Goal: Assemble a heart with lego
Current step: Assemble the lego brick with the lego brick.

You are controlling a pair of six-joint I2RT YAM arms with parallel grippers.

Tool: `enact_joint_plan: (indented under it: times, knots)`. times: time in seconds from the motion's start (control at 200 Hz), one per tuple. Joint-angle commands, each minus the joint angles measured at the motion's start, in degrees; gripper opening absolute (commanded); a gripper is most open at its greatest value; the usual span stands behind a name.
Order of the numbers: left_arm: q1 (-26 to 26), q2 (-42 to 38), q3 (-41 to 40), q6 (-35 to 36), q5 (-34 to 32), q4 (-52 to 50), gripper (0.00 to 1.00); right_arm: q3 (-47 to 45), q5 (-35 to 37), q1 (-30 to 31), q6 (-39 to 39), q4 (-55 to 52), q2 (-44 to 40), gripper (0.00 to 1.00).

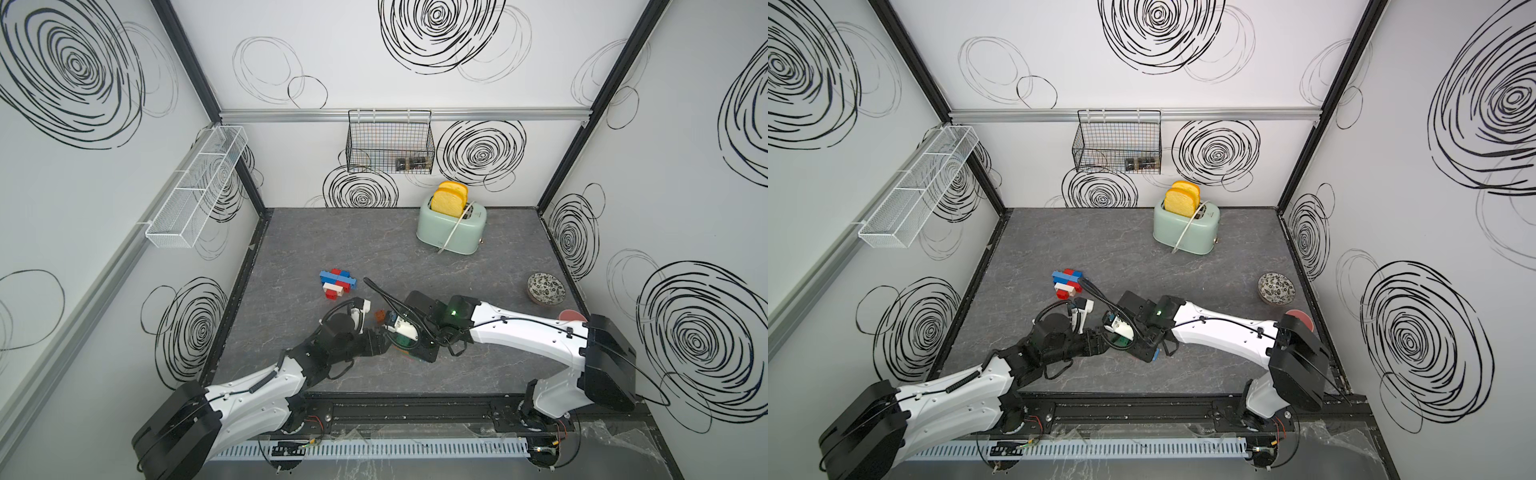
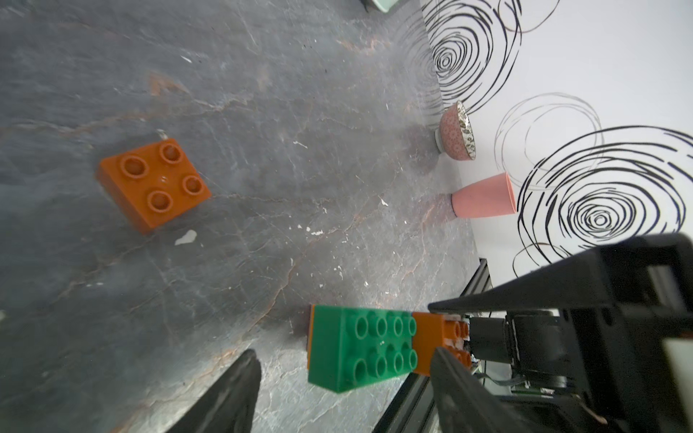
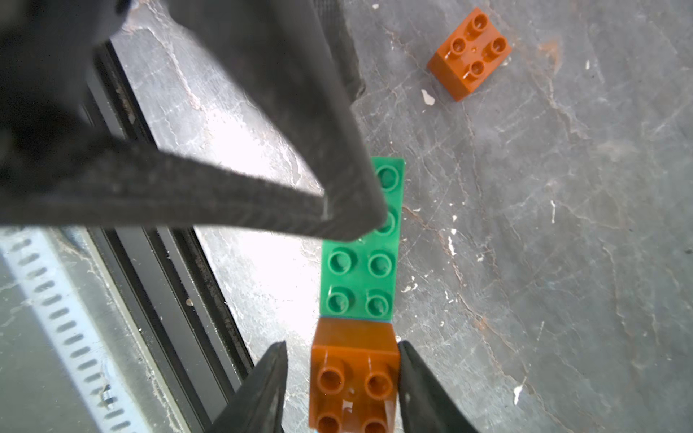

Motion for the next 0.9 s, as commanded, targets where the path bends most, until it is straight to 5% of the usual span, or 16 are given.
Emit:
enact_joint_plan:
  times: [0.0,0.485,0.896]
  knots:
    - [1.86,-2.15,-1.51,0.53,-0.50,-2.29,0.76,2.57,-1.37,0.00,-0.90,-1.27,-0.82,0.53]
    - [11.04,-13.28,-4.98,-0.26,-3.06,-10.68,0.77,11.05,-0.74,-3.84,5.98,4.24,1.67,0.60]
    - [17.29,-18.67,-8.18,-0.66,-1.43,-11.37,0.77,18.12,-2.20,-10.22,16.67,9.20,17.89,0.58]
